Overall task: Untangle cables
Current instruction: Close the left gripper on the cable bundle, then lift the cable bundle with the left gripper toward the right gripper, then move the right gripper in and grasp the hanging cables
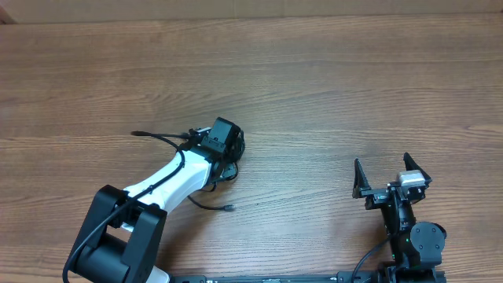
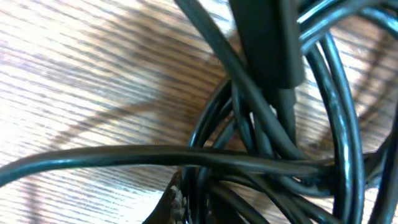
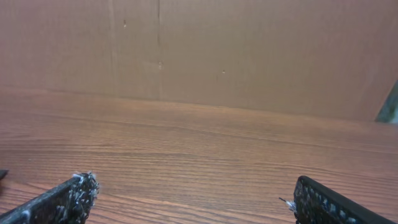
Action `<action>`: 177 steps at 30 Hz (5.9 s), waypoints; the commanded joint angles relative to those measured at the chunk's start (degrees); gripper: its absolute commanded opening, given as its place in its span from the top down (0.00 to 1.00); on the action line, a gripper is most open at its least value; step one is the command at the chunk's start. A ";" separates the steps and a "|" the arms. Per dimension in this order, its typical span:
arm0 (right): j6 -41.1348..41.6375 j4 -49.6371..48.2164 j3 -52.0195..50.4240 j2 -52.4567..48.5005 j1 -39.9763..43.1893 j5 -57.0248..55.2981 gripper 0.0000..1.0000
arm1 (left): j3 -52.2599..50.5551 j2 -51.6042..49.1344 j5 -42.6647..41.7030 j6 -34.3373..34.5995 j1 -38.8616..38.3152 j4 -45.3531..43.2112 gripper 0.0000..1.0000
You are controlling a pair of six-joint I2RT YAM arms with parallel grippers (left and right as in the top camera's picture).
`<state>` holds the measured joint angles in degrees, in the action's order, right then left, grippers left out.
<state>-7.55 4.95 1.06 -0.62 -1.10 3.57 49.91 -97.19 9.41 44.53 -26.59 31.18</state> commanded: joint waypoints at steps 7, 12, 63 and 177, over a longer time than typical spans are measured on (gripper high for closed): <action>-0.24 -0.31 -0.59 0.46 0.33 -0.50 0.00 | 0.42 -3.21 -19.06 -21.62 -0.07 0.33 0.96; -0.24 -0.31 -0.59 0.46 0.33 -0.50 0.00 | 3.65 -1.18 -35.91 -41.07 -0.09 1.36 0.96; 15.30 5.99 9.60 0.46 0.44 6.93 0.00 | 8.11 43.71 -62.84 -50.45 -0.07 -16.11 0.96; 85.11 40.37 53.70 -28.06 0.44 32.50 0.96 | 8.11 28.68 -58.49 -14.71 -14.60 -52.65 0.96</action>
<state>80.05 45.25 53.65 -28.51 -0.78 35.75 56.58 -68.45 -48.66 29.69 -42.61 -21.21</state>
